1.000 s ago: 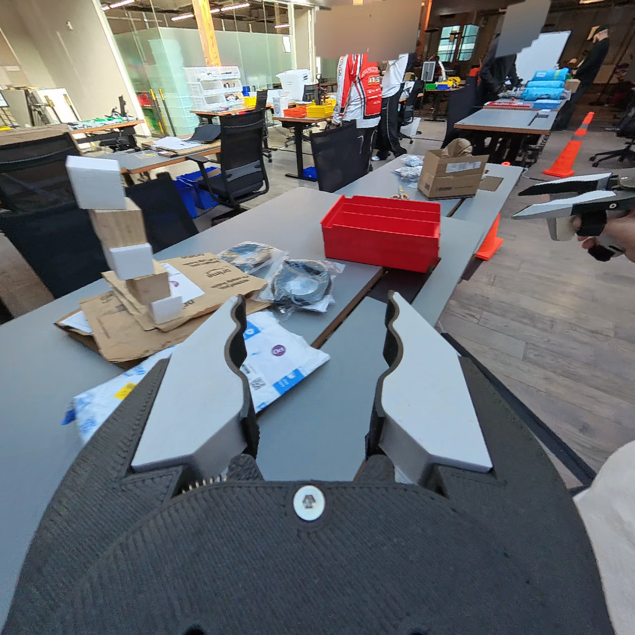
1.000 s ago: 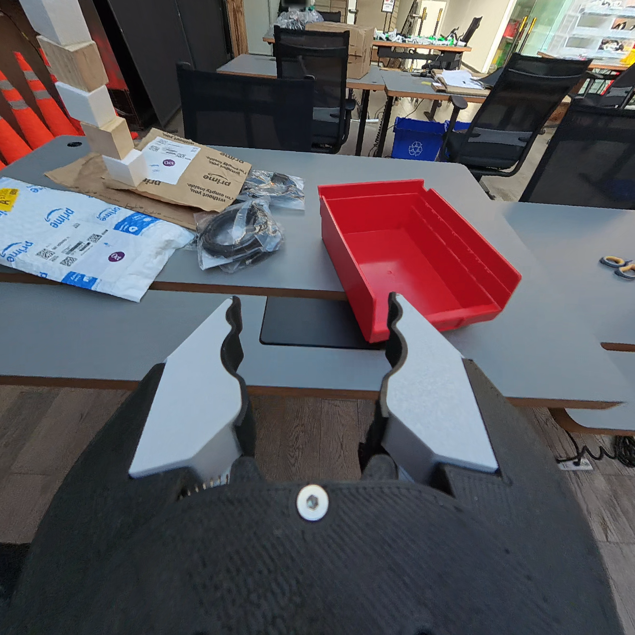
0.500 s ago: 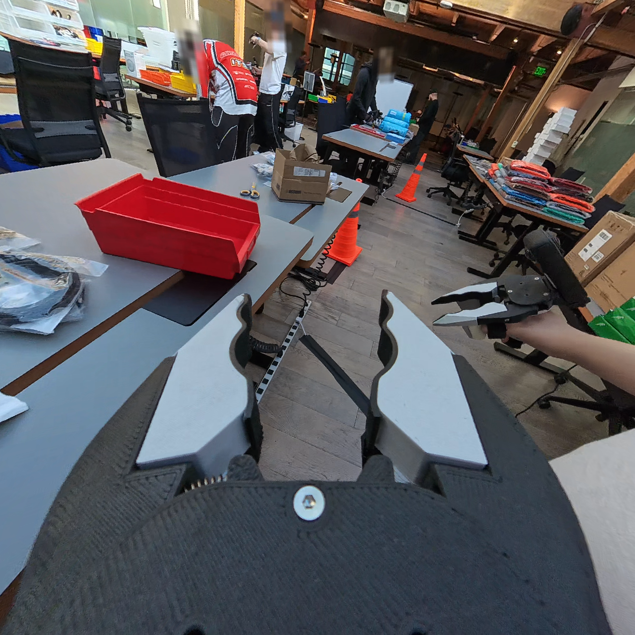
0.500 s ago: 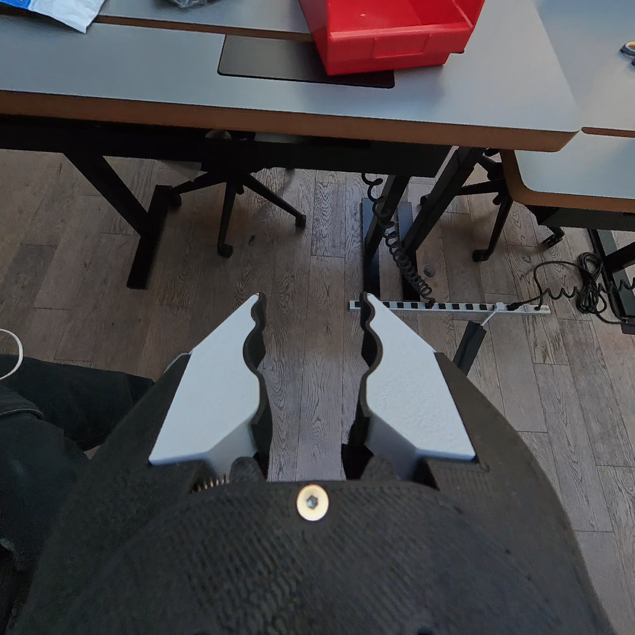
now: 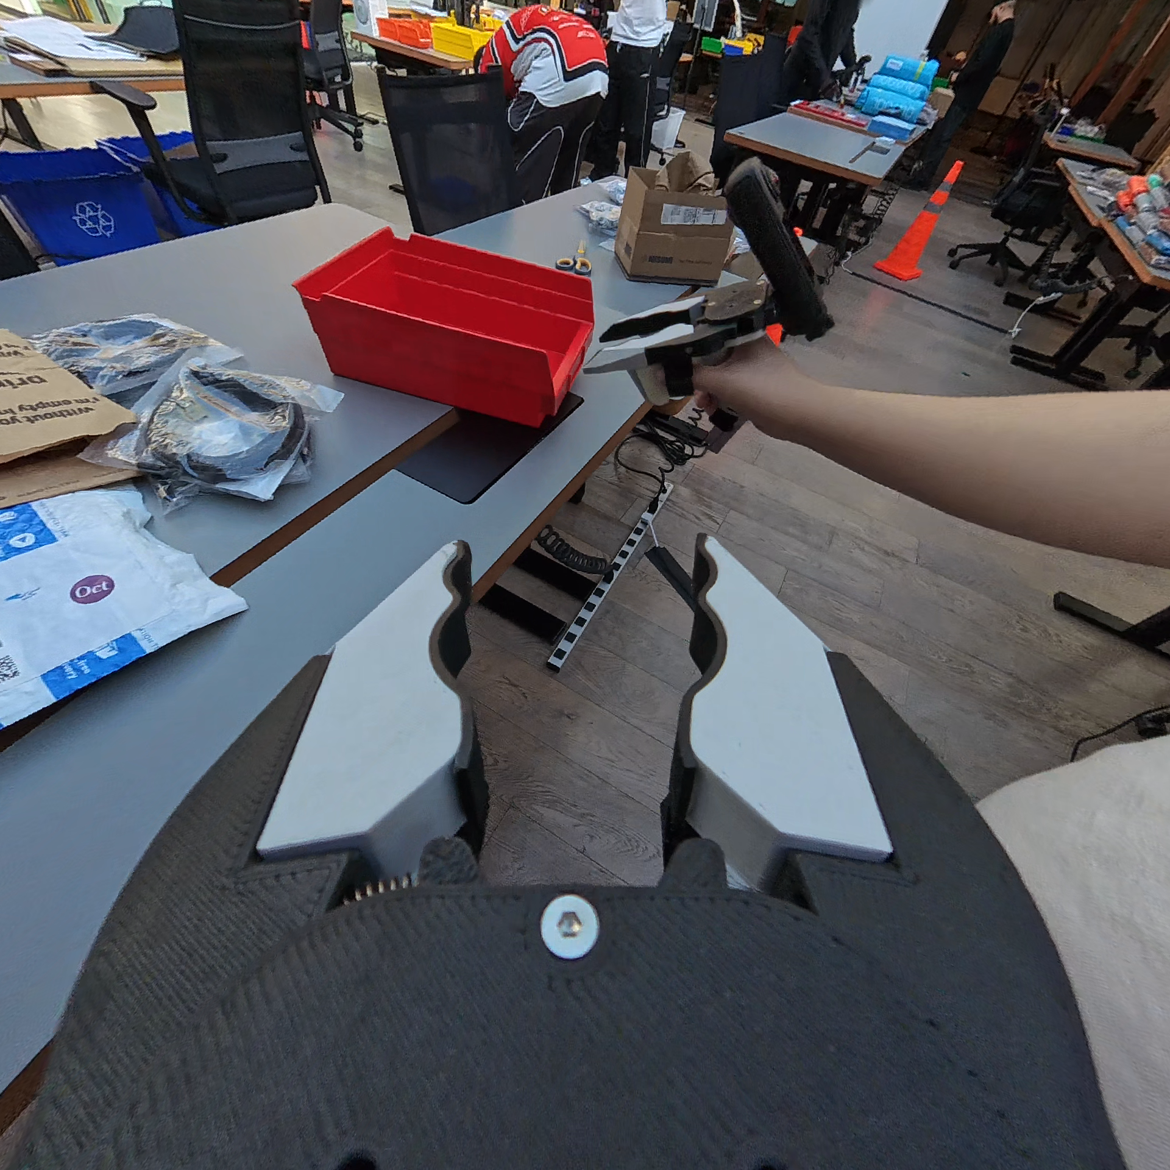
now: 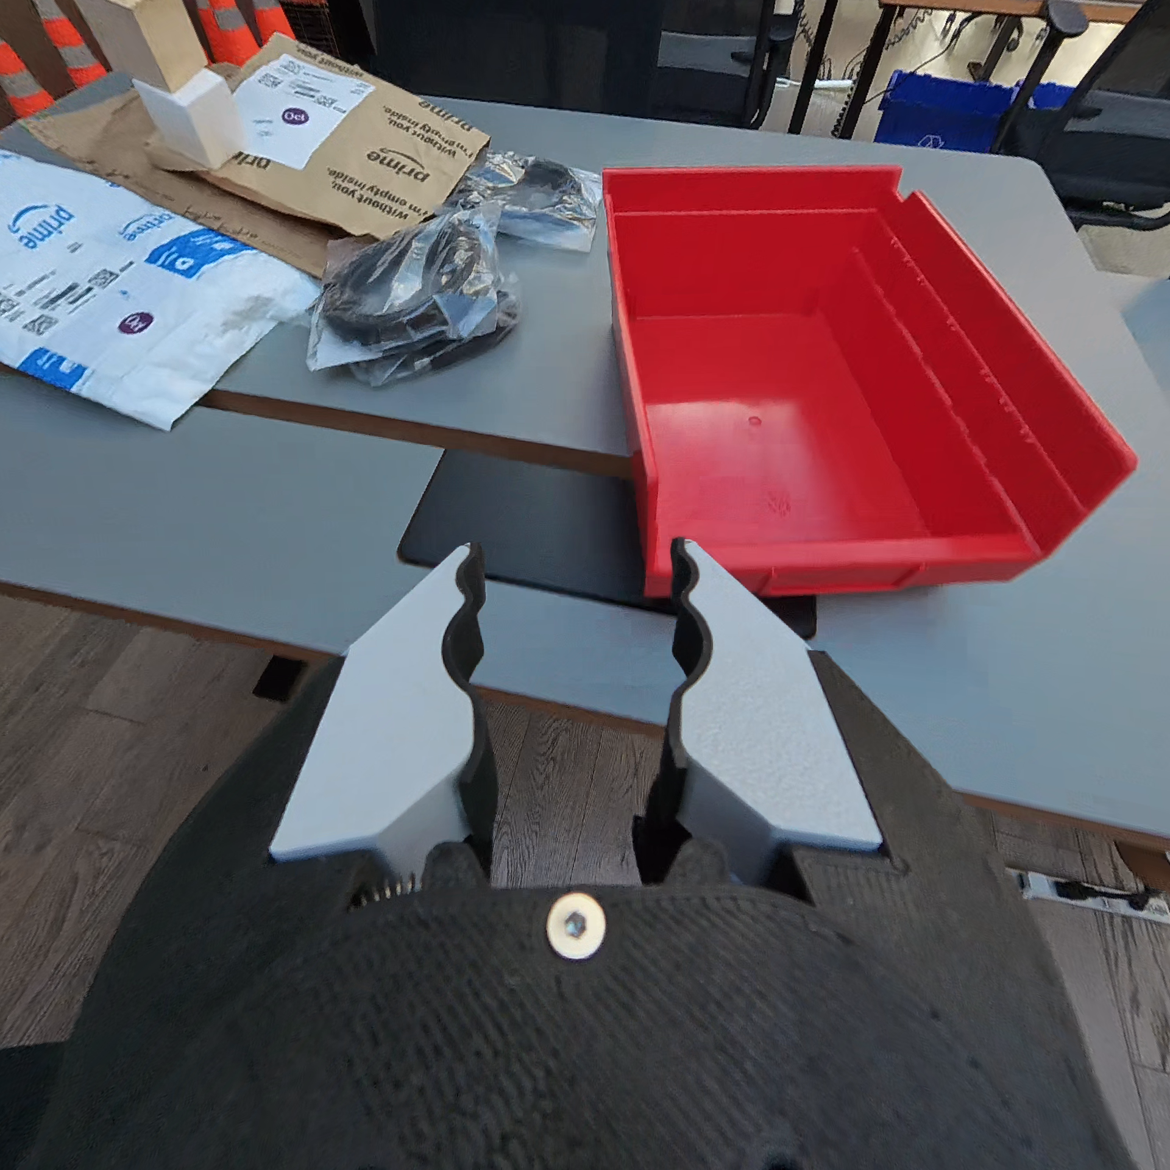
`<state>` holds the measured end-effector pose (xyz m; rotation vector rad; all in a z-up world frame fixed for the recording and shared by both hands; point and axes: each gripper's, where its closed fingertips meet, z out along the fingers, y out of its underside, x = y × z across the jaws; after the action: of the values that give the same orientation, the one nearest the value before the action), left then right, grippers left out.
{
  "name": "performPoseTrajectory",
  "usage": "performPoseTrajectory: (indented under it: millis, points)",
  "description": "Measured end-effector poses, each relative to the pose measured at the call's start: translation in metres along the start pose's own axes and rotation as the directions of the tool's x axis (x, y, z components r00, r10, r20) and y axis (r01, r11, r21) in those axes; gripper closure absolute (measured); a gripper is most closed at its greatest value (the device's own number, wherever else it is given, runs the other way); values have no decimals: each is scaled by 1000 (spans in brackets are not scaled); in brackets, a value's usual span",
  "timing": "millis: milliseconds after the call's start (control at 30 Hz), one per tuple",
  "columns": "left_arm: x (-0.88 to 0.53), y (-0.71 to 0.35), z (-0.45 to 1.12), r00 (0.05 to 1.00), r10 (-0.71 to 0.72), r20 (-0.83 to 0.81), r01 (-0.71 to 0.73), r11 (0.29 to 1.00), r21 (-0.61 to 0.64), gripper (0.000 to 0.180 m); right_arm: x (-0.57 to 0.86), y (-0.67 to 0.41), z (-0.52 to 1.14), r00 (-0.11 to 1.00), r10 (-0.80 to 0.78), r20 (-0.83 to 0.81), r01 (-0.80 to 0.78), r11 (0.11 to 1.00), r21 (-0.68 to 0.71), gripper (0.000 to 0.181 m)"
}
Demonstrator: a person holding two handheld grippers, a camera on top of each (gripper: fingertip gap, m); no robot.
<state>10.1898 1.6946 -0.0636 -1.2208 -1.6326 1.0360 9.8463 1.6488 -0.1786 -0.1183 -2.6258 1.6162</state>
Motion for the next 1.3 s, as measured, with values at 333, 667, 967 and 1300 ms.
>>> performPoseTrajectory:
  millis: [333,667,967,1300]
  points:
    - [-72,1,-2,998,-33,58,33,999,8,111,40,17,104,995,-41,-86,24,980,-195,169]
    - [-94,-2,35,994,-102,-35,102,995,-21,111,-36,24,86,998,65,-12,-66,968,-243,164]
    - [-81,-13,69,988,-56,-142,46,996,-74,107,79,-35,21,925,-44,-378,41,999,-16,108]
    - [-78,-7,44,997,-55,-62,48,993,-109,108,130,83,78,934,286,-215,-355,814,-460,133]
